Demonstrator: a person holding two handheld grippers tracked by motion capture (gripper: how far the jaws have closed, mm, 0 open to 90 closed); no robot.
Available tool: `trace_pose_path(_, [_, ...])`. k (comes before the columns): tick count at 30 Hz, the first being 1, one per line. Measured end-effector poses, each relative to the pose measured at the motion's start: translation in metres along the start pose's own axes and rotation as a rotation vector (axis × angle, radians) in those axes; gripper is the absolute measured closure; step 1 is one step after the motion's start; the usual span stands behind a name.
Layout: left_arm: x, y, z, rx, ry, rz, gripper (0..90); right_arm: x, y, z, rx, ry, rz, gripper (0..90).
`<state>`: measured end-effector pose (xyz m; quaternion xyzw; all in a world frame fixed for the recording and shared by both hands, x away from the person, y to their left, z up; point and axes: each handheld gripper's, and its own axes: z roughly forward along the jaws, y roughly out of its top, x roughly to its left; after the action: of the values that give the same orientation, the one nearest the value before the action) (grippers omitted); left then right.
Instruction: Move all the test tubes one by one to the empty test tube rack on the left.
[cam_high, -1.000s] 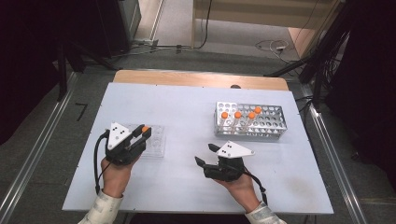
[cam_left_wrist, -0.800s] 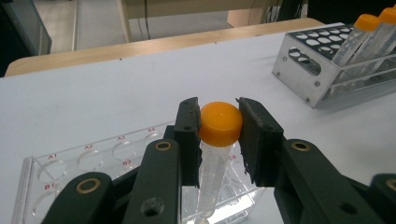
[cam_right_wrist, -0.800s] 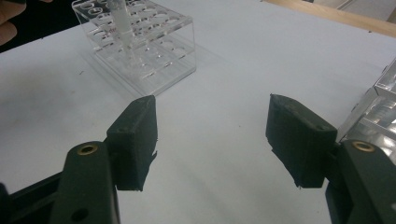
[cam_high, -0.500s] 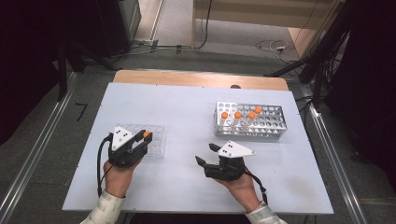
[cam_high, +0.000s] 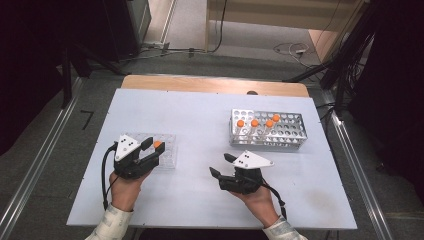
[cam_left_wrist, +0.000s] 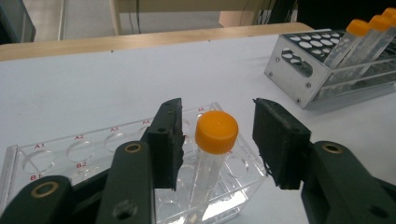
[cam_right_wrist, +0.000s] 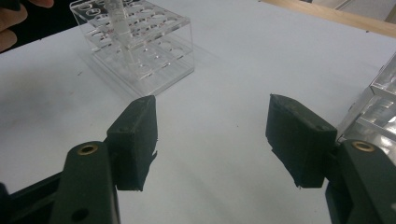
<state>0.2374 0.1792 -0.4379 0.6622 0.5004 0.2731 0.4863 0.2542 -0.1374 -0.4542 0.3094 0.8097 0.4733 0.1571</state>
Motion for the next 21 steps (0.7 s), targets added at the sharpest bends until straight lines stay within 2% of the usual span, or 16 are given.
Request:
trace_pose_path(4, [0.002,0.002,-0.004,-0.025,0.006,-0.023,38.6,-0.001,0.0,-0.001,-0.004,-0.001,-0.001,32.5])
trace_pose_path(9, [0.001,0.004,-0.007,-0.043,0.052,-0.026,24.8,-0.004,0.001,-0.003,-0.011,-0.011,0.003,32.6])
trace_pose_path(16, [0.006,0.002,-0.006,-0.044,0.084,-0.027,21.9,-0.018,0.002,-0.01,-0.035,-0.061,0.031,33.2])
trace_pose_path(21, [0.008,0.002,-0.006,-0.051,0.091,-0.037,21.0,-0.031,0.003,-0.016,-0.048,-0.103,0.055,33.4])
